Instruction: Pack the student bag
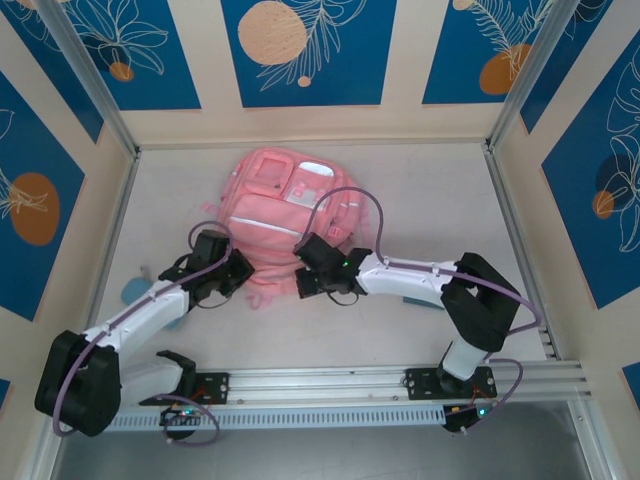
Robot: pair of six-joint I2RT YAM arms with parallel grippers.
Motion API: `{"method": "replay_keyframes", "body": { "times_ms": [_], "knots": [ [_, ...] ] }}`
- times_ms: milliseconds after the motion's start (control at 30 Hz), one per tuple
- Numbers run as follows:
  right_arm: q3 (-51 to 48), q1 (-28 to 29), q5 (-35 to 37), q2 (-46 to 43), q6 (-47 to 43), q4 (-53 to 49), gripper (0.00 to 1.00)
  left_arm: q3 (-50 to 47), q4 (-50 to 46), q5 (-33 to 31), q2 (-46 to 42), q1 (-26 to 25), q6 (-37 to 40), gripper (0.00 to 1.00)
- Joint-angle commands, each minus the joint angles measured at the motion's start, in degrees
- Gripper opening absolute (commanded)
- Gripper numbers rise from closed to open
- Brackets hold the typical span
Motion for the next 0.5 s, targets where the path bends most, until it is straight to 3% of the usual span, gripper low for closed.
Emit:
{"method": "replay_keyframes", "body": {
  "times_ms": [0,200,467],
  "knots": [
    [-2.0,-3.2,6.2,-2.2,3.0,-7.0,0.0,2.4,-4.6,-4.4,-2.5,0.3,3.3,0.0],
    [-3.4,-8.5,4.0,-3.9,-0.8,-5.2,0.0,3.6,-9.0,-4.4,-4.4,0.5,6.0,0.0],
    [-5.1,-18.5,-5.3,-3.9,-6.3,-0.7,0.0,4.4,-17.0,-5.8,-7.9,0.5,10.5,0.0]
  ]
}}
